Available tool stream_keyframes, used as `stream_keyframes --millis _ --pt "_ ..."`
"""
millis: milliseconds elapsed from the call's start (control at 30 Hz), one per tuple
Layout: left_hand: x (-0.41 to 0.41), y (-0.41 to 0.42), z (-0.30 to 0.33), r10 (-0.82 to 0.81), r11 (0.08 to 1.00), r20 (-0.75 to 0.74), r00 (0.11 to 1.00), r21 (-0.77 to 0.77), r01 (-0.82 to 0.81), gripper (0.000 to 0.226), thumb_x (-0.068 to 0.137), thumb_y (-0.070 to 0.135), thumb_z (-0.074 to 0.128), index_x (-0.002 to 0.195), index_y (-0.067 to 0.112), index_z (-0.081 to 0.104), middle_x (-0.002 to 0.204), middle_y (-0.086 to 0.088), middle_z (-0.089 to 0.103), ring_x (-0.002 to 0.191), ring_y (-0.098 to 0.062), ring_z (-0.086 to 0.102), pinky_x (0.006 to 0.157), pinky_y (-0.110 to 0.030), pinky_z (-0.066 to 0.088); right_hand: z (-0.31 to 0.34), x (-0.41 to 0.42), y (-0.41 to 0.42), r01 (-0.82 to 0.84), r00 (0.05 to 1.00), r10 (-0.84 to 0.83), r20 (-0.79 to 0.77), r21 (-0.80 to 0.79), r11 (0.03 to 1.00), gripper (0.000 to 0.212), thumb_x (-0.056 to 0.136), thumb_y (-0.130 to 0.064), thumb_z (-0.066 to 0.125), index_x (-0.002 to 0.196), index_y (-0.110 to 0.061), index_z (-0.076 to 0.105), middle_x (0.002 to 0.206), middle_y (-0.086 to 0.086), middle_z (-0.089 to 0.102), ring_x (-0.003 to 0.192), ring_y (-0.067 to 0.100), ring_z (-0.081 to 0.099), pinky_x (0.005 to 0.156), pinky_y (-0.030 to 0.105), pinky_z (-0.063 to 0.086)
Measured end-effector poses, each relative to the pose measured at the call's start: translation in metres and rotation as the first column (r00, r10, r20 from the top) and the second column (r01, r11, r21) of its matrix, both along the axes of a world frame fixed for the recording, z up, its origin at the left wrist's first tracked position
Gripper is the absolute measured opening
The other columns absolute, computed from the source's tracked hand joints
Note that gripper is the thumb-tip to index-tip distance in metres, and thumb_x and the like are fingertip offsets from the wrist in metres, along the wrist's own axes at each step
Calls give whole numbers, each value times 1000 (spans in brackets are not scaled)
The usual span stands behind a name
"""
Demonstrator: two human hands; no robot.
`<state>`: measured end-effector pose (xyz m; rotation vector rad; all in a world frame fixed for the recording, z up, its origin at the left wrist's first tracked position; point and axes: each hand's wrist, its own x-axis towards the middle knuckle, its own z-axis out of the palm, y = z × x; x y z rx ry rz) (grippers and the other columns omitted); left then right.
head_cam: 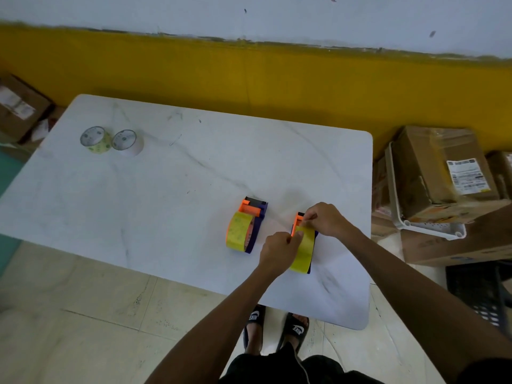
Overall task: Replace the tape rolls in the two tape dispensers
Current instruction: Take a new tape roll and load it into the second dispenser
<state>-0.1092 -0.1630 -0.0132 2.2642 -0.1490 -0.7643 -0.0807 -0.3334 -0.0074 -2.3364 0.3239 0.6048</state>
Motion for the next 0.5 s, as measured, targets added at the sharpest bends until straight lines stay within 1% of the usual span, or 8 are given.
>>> stream_keyframes --millis 67,133,200,233,333,367,433,500 --pt "3 -3 -1 -7 1000 13 1000 20 7 61 97 57 35 51 18 32 49 0 37 54 -23 51 57 -35 39 -4 0 0 21 1000 -21 8 17 1000 11 83 -13 68 84 -10 79 89 9 74 80 18 60 60 19 42" --pt "6 -7 -1 -17 999 27 999 48 16 62 96 61 31 51 18 33 50 1 38 55 -23 50 55 -32 38 -4 1 -2 20 1000 -20 -7 25 999 12 83 -12 68 84 -9 80 79 3 70 77 17 59 56 16 39" --pt "8 -9 -3 -24 996 38 999 81 21 63 95 64 29 52 19 35 52 0 40 57 -24 52 54 -31 38 -4 5 -3 -30 999 30 -45 -13 999 14 83 -11 66 82 -10 80 69 -6 63 73 16 56 53 15 34" --pt "9 -10 -4 -27 995 45 999 97 23 63 95 65 28 53 19 36 53 0 40 58 -24 51 54 -30 37 -5 8 -3 -61 996 58 -71 -37 997 16 82 -11 64 80 -10 80 68 -5 62 71 17 56 52 16 35" --pt "11 -13 -6 -39 992 49 998 125 33 62 96 63 27 54 19 37 54 0 40 58 -21 48 55 -30 36 -10 15 -3 -102 987 88 -137 -104 989 20 72 -13 60 76 -4 77 76 13 72 62 19 54 52 25 39" --pt "11 -14 -6 -45 991 49 998 131 38 62 96 63 26 54 18 37 54 0 41 58 -21 48 55 -30 36 -14 16 -4 -103 985 85 -147 -121 987 22 70 -14 59 77 -2 76 78 16 73 59 19 52 52 27 38" --pt "11 -15 -6 -47 989 50 998 141 40 62 97 62 25 55 18 37 55 -1 42 60 -22 50 56 -31 36 -19 17 -4 -101 986 80 -149 -140 985 23 71 -16 59 77 -1 76 76 17 73 58 19 51 51 27 37" --pt "11 -15 -5 -41 989 49 998 141 34 63 97 61 22 56 17 39 58 -4 47 65 -25 54 59 -33 40 -21 18 -4 -114 984 91 -151 -151 982 25 74 -17 59 79 0 76 77 17 73 59 20 52 53 27 38"
